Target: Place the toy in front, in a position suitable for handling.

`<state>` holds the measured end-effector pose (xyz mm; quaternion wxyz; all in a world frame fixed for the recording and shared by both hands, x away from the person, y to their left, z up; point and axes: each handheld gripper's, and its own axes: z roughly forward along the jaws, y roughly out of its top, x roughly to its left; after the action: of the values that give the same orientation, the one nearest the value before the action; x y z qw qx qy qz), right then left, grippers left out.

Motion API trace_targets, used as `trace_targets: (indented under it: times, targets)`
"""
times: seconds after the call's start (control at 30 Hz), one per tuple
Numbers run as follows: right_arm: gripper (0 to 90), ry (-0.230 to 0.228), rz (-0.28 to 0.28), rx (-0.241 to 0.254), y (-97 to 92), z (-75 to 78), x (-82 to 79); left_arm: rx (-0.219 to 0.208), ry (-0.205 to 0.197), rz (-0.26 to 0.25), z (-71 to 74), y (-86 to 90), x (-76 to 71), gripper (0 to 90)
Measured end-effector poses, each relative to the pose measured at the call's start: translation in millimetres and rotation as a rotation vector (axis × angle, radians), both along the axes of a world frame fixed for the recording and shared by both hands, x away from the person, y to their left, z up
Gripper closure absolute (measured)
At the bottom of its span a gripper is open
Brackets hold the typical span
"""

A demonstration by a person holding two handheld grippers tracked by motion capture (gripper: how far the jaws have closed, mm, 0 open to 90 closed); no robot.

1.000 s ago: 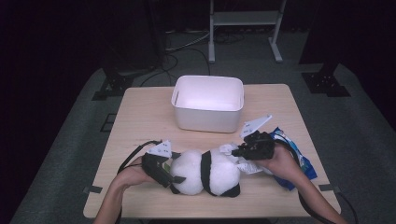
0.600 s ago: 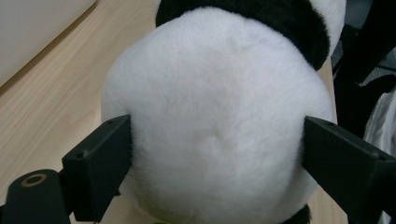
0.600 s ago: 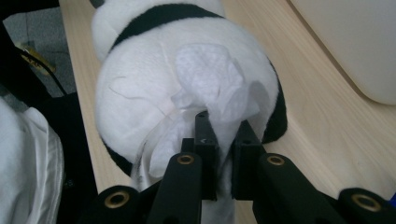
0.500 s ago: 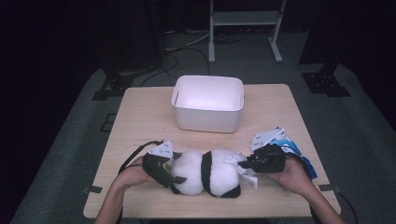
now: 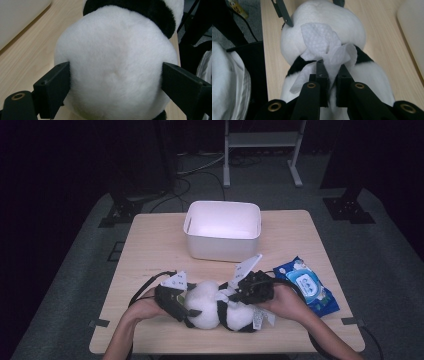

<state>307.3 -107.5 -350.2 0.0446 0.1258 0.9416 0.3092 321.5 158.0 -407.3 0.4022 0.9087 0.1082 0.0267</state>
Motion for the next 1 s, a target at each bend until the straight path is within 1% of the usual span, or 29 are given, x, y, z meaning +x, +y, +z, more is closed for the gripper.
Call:
trace_targets:
  times: [0.17,0.23,0.33,0.4,0.47,0.5,0.53,0.57,0.67,0.7,0.8,0.83,0.9,1.0]
  targets:
    - [83.0,0.001,0.050,-0.031,23.9,-5.5,3.2,-0.006,0.001,-0.004,-0.4,-4.0,-0.6,10.3]
    - [83.0,0.003,0.065,-0.032,30.6,-7.2,3.6,-0.003,-0.001,-0.005,-0.5,-4.1,-0.4,10.3]
    - [83.0,-0.003,0.078,-0.043,34.9,-7.0,3.1,-0.018,0.003,-0.003,-1.6,-2.2,0.1,10.4]
    - [83.0,-0.002,0.074,-0.046,29.9,-5.8,3.9,-0.028,0.007,0.003,-1.7,-1.8,0.5,10.4]
    - [83.0,-0.001,0.055,-0.043,21.4,-5.5,4.0,-0.042,0.010,0.007,-1.1,-0.8,1.3,10.4]
    - [83.0,-0.001,0.055,-0.043,21.4,-5.5,4.0,-0.042,0.010,0.007,-1.1,-0.8,1.3,10.4]
    - [83.0,0.002,0.045,-0.036,16.6,-5.4,3.8,-0.045,0.009,0.008,-0.9,-0.4,1.4,10.4]
    - [83.0,0.002,0.028,-0.033,6.3,-3.6,2.0,-0.047,0.008,0.008,-0.5,0.0,1.5,10.4]
    - [83.0,-0.004,0.011,-0.032,-3.4,-2.4,-0.2,-0.055,0.009,0.014,2.0,4.3,2.0,10.4]
    - [83.0,-0.002,0.006,-0.029,-5.5,-2.3,-0.7,-0.054,0.008,0.018,2.4,6.6,2.1,10.4]
    - [82.9,-0.004,-0.008,-0.037,-12.7,-2.1,-1.7,-0.028,0.011,0.026,-0.4,11.5,2.7,10.1]
    - [82.9,-0.003,-0.009,-0.035,-14.3,-2.2,-1.4,-0.023,0.017,0.033,-3.3,13.6,3.5,10.1]
    - [82.9,0.001,-0.017,-0.030,-18.3,-2.6,-1.3,-0.021,0.041,0.035,-9.4,15.6,5.7,10.1]
    - [83.0,0.004,-0.026,-0.027,-21.9,-2.9,-1.4,-0.015,0.077,0.017,-19.0,14.4,7.7,9.6]
